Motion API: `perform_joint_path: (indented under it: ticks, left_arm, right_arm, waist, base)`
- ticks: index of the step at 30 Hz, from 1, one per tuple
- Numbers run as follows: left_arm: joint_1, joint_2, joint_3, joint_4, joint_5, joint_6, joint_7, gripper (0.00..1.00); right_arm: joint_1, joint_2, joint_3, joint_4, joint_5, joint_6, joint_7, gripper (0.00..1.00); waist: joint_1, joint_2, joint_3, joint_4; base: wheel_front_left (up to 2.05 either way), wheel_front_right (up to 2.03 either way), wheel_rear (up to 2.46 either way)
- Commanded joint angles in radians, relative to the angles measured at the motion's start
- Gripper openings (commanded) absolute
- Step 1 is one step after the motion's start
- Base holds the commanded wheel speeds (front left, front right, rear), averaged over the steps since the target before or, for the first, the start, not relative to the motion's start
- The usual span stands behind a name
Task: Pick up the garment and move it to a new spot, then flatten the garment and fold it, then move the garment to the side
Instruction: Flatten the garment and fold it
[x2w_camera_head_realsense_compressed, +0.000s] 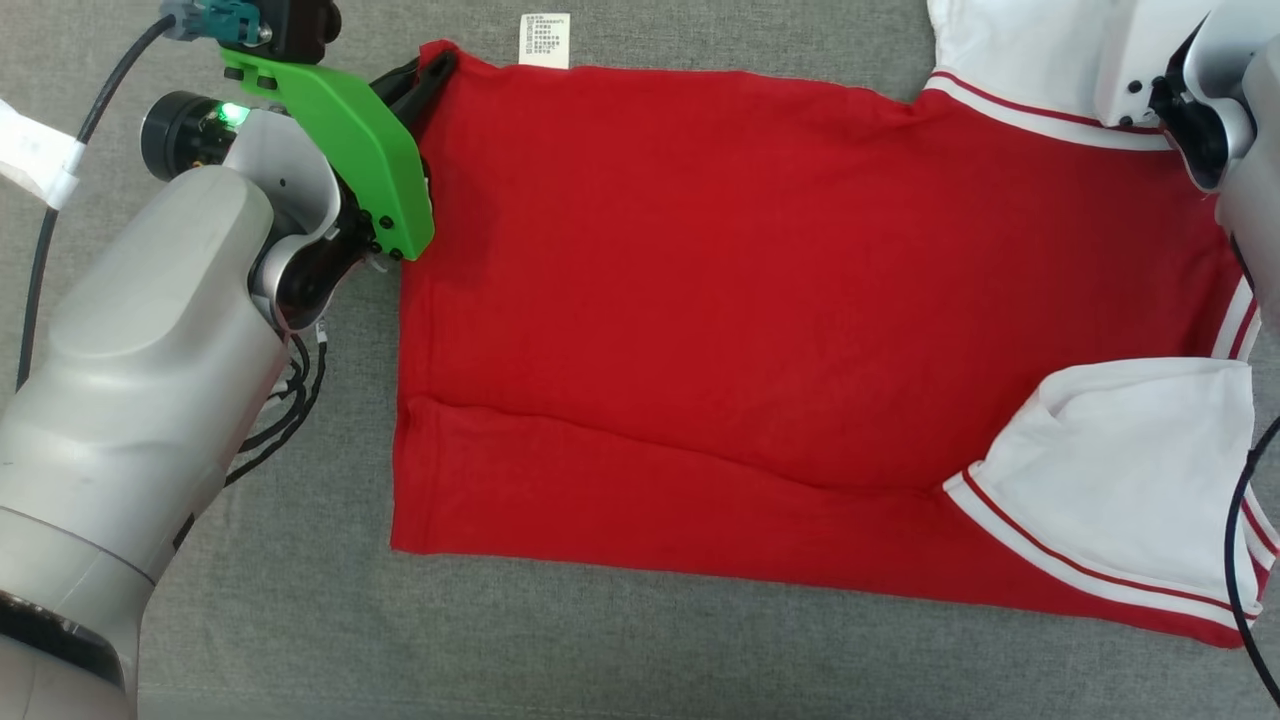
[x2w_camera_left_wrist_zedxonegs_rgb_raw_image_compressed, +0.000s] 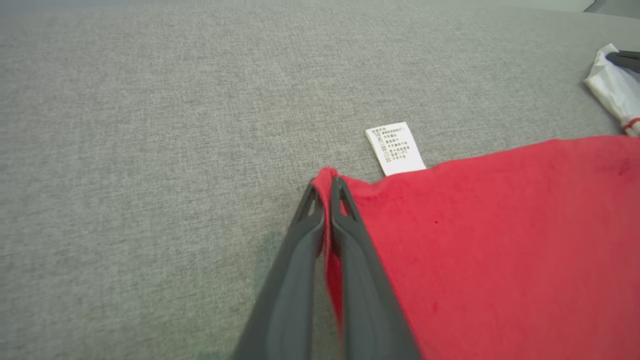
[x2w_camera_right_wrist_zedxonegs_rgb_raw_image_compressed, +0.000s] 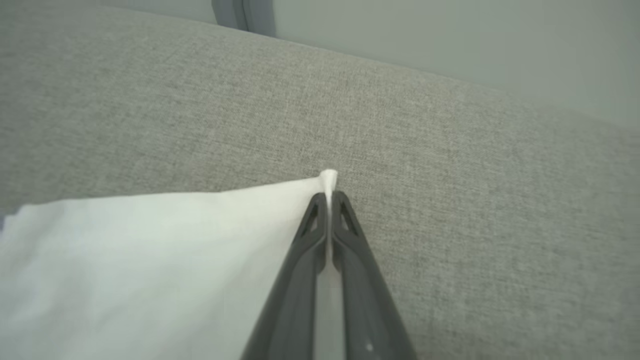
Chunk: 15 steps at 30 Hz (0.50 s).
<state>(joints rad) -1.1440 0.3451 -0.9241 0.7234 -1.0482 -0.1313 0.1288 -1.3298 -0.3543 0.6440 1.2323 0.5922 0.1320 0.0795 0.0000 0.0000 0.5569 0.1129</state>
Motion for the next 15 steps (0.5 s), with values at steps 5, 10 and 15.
perform_joint_path:
  ticks: [5,10,15]
  left_arm:
    - [0.018,0.019,-0.012,0.030,-0.023,0.001,-0.044,0.00]
    - [0.049,0.037,-0.026,0.053,-0.044,0.001,-0.078,0.00]
    - [0.088,0.049,-0.044,0.066,-0.053,0.001,-0.109,0.00]
  right_arm:
    - [0.041,-0.022,0.012,-0.007,0.006,-0.003,-0.100,0.00]
    - [0.084,-0.031,0.024,-0.042,0.026,-0.003,-0.190,0.00]
    - [0.148,-0.039,0.056,-0.098,0.046,-0.003,-0.258,0.00]
  waist:
    - [0.0000,0.0000,-0.048,-0.022]
    - [0.0000,0.0000,-0.108,-0.055]
    - [0.0000,0.0000,-0.158,-0.086]
  base:
    - [0.00,0.00,0.00]
    - [0.00,0.00,0.00]
    - [0.00,0.00,0.00]
